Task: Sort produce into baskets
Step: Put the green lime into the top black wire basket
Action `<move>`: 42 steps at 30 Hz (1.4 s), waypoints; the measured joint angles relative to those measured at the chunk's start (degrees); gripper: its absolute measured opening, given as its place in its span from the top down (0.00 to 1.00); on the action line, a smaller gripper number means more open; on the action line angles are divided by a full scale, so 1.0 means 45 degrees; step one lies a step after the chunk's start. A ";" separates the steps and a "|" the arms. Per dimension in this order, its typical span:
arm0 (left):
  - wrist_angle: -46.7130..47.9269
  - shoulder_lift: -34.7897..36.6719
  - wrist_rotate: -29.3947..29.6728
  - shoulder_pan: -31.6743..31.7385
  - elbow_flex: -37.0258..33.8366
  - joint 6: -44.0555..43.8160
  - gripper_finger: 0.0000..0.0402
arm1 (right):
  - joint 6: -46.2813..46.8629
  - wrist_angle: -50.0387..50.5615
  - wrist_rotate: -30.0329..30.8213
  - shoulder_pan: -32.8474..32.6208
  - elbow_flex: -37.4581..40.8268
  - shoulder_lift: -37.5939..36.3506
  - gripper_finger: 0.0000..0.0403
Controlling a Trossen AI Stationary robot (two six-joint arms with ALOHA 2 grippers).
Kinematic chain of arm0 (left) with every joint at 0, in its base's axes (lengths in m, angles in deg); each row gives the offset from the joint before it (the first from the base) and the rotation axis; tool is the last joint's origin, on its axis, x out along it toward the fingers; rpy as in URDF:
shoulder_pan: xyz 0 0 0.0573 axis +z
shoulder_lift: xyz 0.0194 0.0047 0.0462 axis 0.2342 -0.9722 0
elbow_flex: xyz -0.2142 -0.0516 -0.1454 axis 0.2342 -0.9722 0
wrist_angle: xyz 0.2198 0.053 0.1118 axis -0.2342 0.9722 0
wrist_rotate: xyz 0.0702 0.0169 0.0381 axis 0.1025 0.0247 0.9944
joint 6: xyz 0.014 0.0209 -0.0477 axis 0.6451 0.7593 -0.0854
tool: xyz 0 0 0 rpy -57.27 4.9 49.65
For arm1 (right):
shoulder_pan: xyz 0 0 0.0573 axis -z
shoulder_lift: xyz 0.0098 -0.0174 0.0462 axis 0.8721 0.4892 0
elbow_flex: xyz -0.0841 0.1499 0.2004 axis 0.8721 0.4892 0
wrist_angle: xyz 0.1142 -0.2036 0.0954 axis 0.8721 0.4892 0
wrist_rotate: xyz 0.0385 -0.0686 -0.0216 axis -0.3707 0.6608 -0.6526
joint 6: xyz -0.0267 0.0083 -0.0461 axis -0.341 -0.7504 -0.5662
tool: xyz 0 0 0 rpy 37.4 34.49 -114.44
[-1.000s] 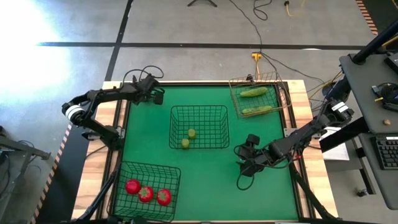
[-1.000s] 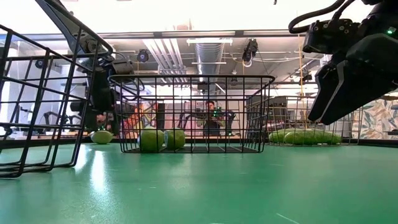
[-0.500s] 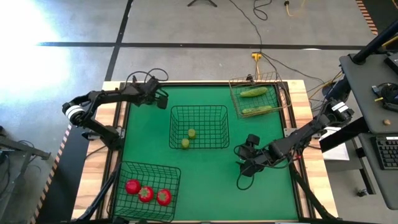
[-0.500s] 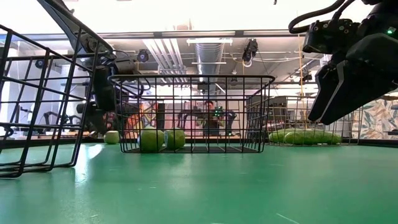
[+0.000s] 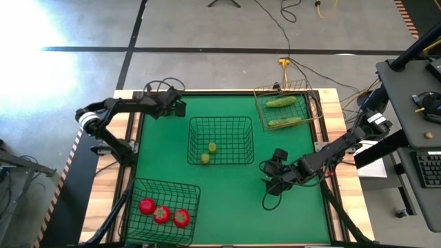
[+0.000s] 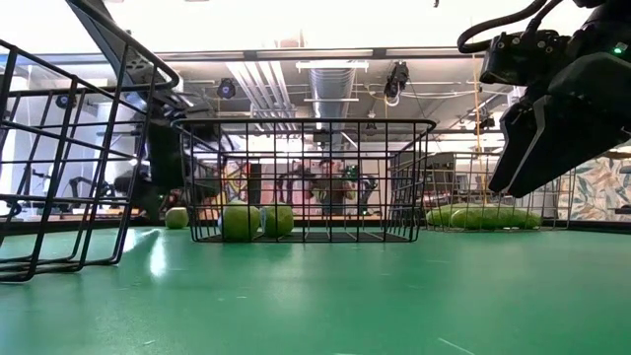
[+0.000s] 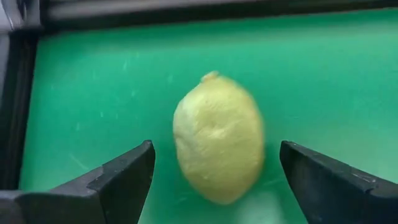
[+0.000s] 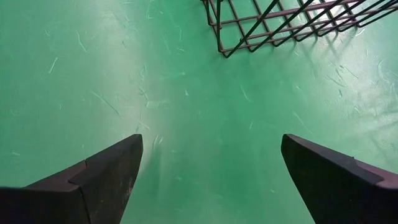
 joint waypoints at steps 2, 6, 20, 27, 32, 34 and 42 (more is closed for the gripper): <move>-0.0163 -0.0332 0.0094 -0.0031 -0.0104 -0.0397 0.19 | -0.0005 0.0005 0.0000 0.0002 0.0000 0.0000 0.07; -0.0729 -0.0817 0.0556 -0.0264 -0.0111 -0.0962 0.20 | -0.0044 0.0012 -0.0003 0.0002 0.0000 0.0000 0.07; -0.2684 -0.0911 0.2168 -0.0627 -0.0843 -0.2139 0.47 | -0.0093 0.0045 0.0000 0.0001 0.0000 0.0000 0.07; -0.2369 -0.0334 0.1821 -0.1328 -0.1009 -0.2155 0.67 | -0.0022 0.0049 -0.0002 -0.0004 0.0000 0.0000 0.07; -0.1614 0.2081 0.2323 -0.2375 -0.0657 -0.1502 0.67 | -0.0063 0.0045 0.0000 0.0000 0.0000 0.0000 0.07; -0.1220 0.3314 0.2481 -0.2829 -0.0216 -0.1178 0.67 | -0.0112 0.0032 -0.0001 0.0000 0.0000 0.0000 0.07; -0.1954 0.5629 0.0793 -0.6545 0.0639 -0.0946 0.67 | -0.0053 -0.0384 0.0122 -0.0088 0.0000 0.0000 0.07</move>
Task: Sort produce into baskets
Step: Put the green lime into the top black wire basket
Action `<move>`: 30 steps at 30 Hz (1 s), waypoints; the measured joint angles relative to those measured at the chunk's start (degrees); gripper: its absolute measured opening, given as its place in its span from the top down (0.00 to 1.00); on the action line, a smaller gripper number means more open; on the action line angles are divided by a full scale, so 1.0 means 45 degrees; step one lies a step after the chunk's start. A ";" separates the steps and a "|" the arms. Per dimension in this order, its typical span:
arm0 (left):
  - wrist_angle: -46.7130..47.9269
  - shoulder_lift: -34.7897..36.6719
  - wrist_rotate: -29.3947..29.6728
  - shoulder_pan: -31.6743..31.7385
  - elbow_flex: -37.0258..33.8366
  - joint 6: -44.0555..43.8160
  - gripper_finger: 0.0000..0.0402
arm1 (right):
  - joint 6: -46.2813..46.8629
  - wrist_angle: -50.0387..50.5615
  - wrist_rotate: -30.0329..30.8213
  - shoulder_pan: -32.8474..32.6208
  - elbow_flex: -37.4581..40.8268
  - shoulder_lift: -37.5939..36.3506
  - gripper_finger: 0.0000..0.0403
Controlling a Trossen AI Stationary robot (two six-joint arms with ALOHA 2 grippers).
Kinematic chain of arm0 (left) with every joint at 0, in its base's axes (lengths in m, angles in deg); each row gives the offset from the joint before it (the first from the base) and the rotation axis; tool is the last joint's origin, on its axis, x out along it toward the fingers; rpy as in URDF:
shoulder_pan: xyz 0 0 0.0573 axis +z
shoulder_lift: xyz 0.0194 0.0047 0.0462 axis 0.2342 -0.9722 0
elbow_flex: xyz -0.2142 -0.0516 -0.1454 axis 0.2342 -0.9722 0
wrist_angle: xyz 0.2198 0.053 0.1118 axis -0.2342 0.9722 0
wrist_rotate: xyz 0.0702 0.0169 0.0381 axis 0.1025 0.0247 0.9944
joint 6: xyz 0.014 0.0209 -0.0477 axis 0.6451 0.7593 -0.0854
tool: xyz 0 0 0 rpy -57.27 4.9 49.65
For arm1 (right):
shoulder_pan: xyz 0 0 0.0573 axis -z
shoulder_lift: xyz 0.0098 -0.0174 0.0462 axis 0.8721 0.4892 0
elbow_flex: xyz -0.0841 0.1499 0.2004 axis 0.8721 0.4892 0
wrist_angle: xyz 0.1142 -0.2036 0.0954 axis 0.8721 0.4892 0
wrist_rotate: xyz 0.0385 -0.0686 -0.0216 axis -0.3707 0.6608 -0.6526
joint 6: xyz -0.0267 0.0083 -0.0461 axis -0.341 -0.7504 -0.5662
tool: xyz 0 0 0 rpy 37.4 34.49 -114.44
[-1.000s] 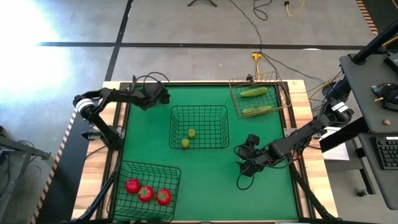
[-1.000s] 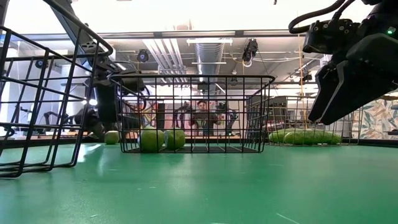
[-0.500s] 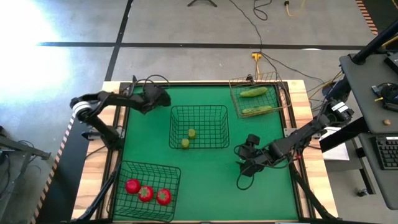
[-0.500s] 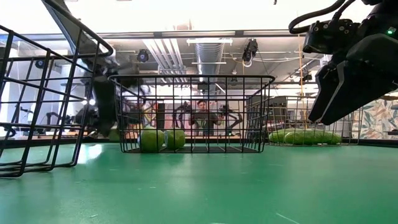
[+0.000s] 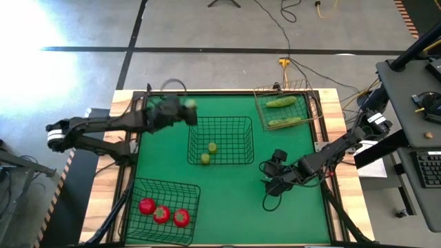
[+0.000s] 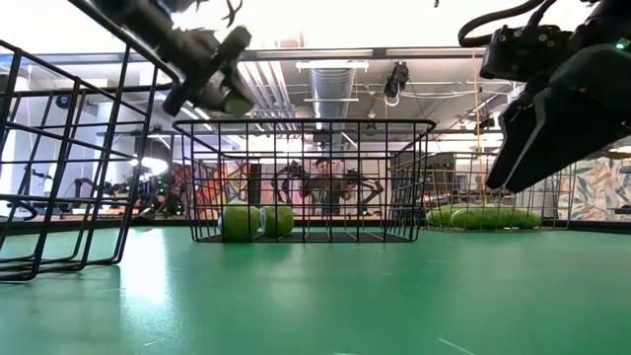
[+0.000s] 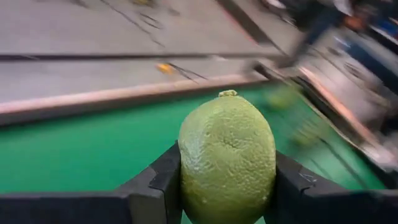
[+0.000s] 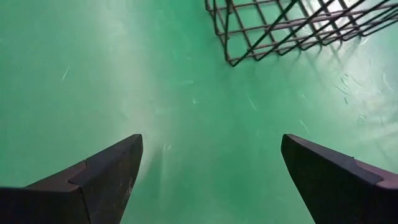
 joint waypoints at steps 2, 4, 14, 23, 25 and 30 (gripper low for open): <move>-0.0019 -0.0298 -0.0040 -0.1368 0.0230 -0.0522 0.67 | -0.0054 0.0010 -0.0012 -0.0056 0.0000 0.0000 0.07; -0.0020 -0.0932 -0.0041 -0.2686 0.0734 -0.1164 0.67 | -0.0056 0.0000 0.0002 -0.0179 0.0000 0.0000 0.07; 0.2803 -0.6814 0.0702 -0.5272 0.5774 -0.2348 0.67 | 0.1684 0.0670 0.0310 -0.1828 0.0000 -0.0160 0.07; 0.8121 -1.0862 -0.0657 -0.4049 1.0408 -0.2467 0.67 | 0.3596 0.0745 0.1310 -0.3625 0.0000 -0.0141 0.07; 0.8519 -1.1374 -0.0999 -0.3853 1.0874 -0.2476 0.67 | 0.3895 0.0835 0.1661 -0.4145 0.0000 -0.0136 0.07; 0.8616 -1.2265 -0.1833 -0.3519 1.1143 -0.3448 0.65 | 0.4249 0.0870 0.2480 -0.5227 0.0000 -0.0136 0.07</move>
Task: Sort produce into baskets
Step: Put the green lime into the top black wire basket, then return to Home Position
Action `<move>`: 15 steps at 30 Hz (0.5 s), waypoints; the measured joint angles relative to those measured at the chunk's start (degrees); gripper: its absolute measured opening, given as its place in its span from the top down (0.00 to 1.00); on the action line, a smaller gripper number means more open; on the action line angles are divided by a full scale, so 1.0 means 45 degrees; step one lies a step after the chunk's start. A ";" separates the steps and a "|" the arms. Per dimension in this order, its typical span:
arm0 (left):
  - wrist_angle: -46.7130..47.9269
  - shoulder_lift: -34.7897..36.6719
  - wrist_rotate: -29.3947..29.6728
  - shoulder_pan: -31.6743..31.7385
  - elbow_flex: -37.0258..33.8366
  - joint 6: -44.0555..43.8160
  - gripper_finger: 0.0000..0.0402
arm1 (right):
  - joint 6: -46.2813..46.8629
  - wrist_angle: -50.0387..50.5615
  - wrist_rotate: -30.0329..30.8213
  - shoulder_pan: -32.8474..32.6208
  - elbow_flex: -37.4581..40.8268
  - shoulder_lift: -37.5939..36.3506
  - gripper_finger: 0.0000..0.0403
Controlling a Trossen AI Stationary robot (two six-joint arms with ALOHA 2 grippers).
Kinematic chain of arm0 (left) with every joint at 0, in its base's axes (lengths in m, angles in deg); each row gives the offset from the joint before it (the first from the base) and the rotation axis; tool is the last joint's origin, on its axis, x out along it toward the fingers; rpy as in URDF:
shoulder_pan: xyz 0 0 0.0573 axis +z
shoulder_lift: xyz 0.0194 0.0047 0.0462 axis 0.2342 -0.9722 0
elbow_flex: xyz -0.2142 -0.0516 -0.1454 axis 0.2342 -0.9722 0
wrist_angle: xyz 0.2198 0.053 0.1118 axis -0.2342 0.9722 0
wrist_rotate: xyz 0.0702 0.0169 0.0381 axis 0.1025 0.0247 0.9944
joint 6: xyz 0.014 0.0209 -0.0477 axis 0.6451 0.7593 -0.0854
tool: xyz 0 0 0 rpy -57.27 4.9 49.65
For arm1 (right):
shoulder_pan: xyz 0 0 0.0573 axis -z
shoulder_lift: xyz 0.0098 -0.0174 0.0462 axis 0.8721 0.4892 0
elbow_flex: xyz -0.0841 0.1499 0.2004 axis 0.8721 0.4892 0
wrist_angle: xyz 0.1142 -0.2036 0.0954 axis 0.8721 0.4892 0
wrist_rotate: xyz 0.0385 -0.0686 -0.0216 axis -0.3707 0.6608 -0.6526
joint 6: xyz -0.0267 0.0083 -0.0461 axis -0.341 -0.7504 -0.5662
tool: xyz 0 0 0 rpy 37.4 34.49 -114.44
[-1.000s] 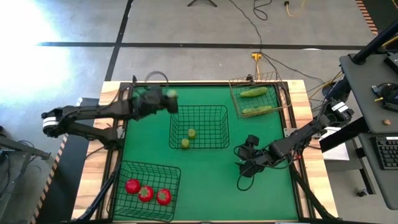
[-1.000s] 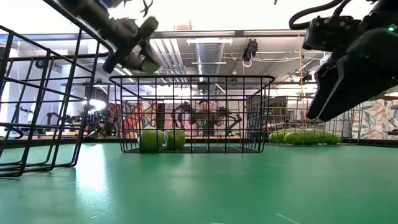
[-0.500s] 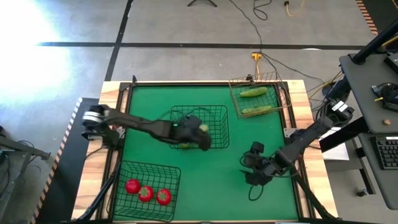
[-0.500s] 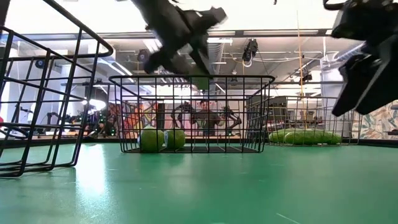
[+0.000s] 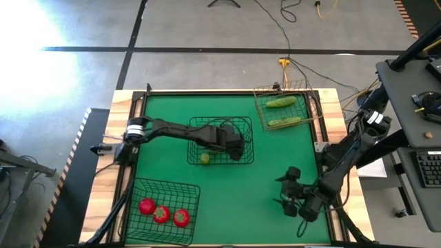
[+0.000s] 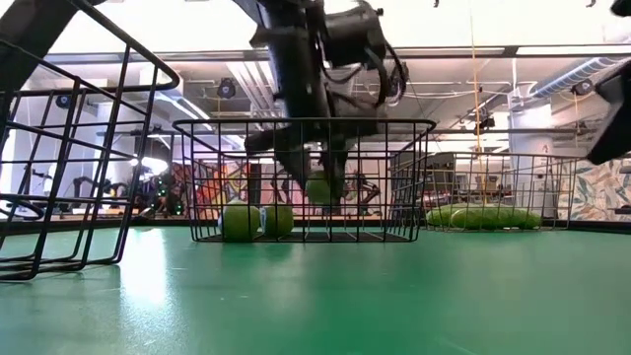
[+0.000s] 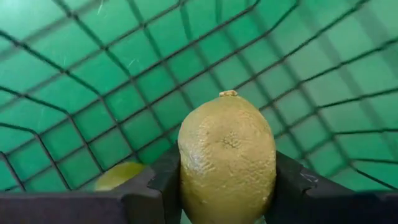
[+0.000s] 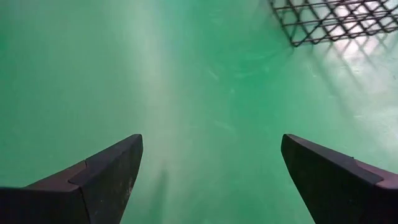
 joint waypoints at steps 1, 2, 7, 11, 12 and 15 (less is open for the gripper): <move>0.0041 -0.0129 -0.0029 0.0022 -0.0015 -0.0140 0.64 | 0.0001 0.0000 0.0008 -0.0174 0.0000 0.0000 0.07; 0.0053 -0.0259 -0.0019 0.0039 -0.0022 -0.0142 0.63 | 0.0000 0.0000 0.0003 -0.0347 0.0000 0.0005 0.07; 0.0002 -0.0341 0.0039 0.0053 -0.0022 -0.0240 0.53 | -0.0418 -0.0025 -0.0037 -0.1071 0.0000 0.0005 0.07; -0.0009 -0.0321 0.0054 0.0030 -0.0022 -0.0202 0.44 | -0.0778 -0.0022 -0.0055 -0.1189 -0.0058 0.0003 0.07; -0.0079 -0.0289 0.0063 0.0006 -0.0022 -0.0115 0.42 | -0.1016 -0.0010 -0.0142 -0.1186 -0.0123 -0.0014 0.07; -0.0054 0.0011 0.0073 -0.0149 0.0039 0.0481 0.38 | -0.2070 0.0083 -0.0386 -0.1007 -0.0521 -0.0231 0.07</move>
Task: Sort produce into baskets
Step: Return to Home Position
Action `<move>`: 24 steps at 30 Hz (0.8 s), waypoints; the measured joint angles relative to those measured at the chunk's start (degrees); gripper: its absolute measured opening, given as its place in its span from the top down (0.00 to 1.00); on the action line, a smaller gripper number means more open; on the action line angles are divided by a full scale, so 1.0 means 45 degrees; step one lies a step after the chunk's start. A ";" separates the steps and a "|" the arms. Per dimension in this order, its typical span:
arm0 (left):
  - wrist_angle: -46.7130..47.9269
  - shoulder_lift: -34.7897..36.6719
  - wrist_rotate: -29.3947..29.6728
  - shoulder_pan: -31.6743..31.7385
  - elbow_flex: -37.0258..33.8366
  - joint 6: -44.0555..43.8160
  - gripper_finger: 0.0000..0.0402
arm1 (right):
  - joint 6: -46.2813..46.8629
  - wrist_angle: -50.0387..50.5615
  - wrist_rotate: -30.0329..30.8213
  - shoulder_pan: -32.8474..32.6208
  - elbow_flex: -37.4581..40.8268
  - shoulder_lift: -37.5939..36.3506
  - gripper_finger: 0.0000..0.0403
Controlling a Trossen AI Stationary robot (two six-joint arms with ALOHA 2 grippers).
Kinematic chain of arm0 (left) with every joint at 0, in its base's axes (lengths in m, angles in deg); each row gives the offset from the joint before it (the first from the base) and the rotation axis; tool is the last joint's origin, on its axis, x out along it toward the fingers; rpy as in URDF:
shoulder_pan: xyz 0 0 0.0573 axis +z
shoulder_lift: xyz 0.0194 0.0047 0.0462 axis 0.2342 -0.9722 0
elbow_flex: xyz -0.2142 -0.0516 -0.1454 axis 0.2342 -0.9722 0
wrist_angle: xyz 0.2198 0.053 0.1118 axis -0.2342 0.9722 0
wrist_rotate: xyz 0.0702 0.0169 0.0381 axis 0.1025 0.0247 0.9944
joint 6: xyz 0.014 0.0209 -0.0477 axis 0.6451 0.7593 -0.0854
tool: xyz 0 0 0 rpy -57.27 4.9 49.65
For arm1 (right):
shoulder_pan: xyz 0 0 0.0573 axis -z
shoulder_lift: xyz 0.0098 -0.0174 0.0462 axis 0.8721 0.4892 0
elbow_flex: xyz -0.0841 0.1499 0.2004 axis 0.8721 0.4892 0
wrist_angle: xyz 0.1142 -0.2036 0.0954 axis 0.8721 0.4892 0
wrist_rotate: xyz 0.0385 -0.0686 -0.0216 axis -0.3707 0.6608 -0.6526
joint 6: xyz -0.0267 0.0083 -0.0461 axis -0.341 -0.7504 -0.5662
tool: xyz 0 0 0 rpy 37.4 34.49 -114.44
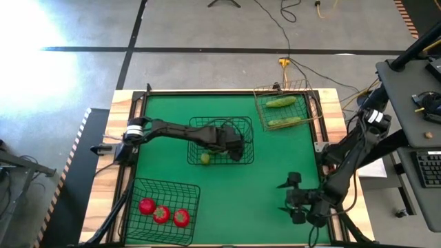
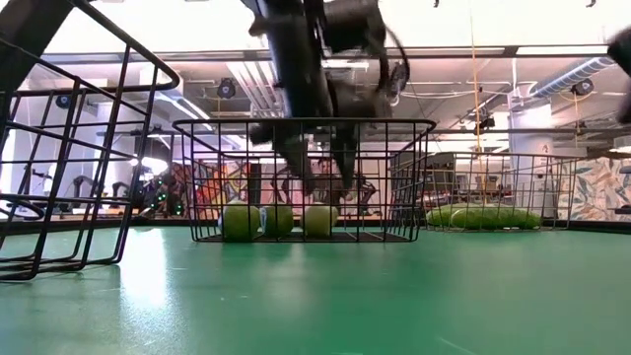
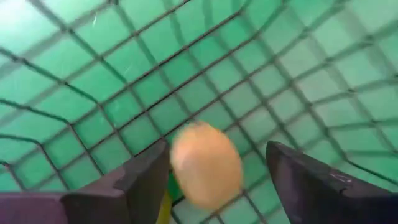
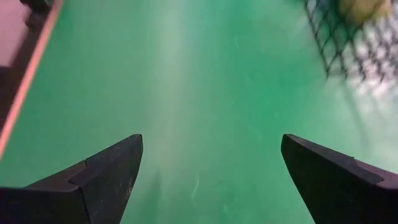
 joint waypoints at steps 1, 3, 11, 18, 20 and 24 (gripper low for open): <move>0.0056 0.0185 0.0074 -0.0114 0.0078 0.0365 0.37 | -0.0407 0.0053 -0.0002 0.0085 -0.0197 -0.0121 0.07; 0.0082 0.0762 0.0653 -0.0474 0.0157 0.1088 0.37 | -0.1228 0.0404 0.0044 0.0281 -0.0654 -0.0378 0.07; -0.0123 0.3824 0.4049 -0.2401 -0.0986 0.3866 0.43 | -0.4652 0.0677 0.0142 0.2348 -0.1748 -0.1455 0.07; -0.6678 0.6425 0.4300 -0.3718 -0.5996 0.6593 0.51 | -0.7752 -0.2536 -0.1572 0.5568 -0.1106 -0.1194 0.07; -0.9276 0.7041 0.4244 -0.4048 -0.7578 0.7585 0.54 | -0.9015 -0.4147 -0.2707 0.6301 -0.0845 -0.0862 0.07; -1.3506 0.8086 0.4225 -0.4471 -1.0367 0.9321 0.57 | -1.0920 -0.6100 -0.4598 0.7431 -0.0809 -0.0435 0.07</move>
